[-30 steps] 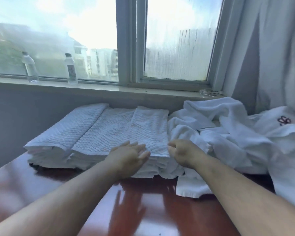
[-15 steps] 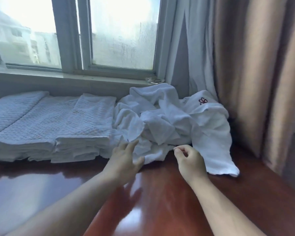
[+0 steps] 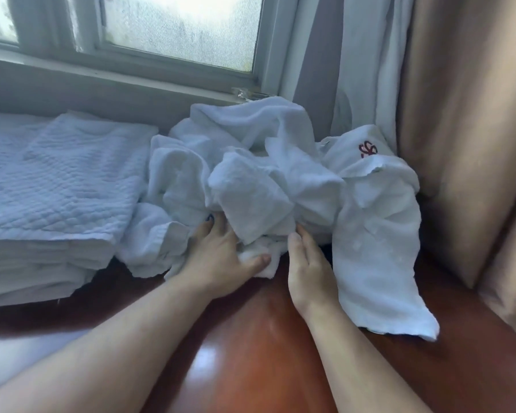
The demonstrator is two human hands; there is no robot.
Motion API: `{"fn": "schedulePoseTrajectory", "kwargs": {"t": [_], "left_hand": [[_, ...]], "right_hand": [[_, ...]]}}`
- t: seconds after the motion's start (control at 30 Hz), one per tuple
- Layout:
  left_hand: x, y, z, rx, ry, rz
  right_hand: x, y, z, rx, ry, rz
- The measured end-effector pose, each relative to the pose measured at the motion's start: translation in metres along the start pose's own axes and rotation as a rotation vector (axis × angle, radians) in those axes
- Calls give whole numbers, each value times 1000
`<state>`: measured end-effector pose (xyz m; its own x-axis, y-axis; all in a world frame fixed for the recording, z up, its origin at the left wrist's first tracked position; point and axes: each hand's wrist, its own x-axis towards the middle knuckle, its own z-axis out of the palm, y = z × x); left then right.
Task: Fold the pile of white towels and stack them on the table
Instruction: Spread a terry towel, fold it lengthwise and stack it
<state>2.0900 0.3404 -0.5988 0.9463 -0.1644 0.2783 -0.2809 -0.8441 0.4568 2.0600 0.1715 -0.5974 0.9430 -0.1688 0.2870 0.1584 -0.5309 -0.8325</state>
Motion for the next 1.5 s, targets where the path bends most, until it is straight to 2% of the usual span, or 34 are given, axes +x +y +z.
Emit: {"fn": "schedulePoseTrajectory", "kwargs": {"t": [0.2,0.33,0.47,0.57,0.63,0.67,0.8,0.9,1.07,1.17,1.23,1.37,1.5], "left_hand": [[-14,-4,0,-8,30,78],[-51,-17,-13,-196,1,94],[-64,-14,-25,-392,106,76],[-64,-10,-30,-441,196,35],[-62,-4,-32,-375,282,100],[-61,0,-33,-317,320,160],[-58,15,-29,-193,294,339],[-58,16,-24,-232,242,323],[-53,9,-16,-619,155,114],[-48,6,-18,-888,173,83],[-45,7,-23,-1097,182,43],[-37,9,-36,-1427,42,-89],[-39,9,-41,-1517,-153,-68]], "right_hand": [[-8,-3,-2,-18,61,-62],[-14,-13,-6,-77,214,-100],[-20,-21,-12,71,281,-119],[-21,-24,-22,-62,547,-284],[-14,-24,-30,-255,733,-367],[-10,-23,-33,-288,741,-348],[3,-10,-31,-165,407,-114],[5,-3,-27,-139,352,-41],[3,-16,-29,-77,340,-176],[-7,-31,-35,106,211,-328],[-14,-36,-37,311,80,-348],[-20,-41,-33,762,-239,-136],[-24,-40,-32,910,-583,65]]}}
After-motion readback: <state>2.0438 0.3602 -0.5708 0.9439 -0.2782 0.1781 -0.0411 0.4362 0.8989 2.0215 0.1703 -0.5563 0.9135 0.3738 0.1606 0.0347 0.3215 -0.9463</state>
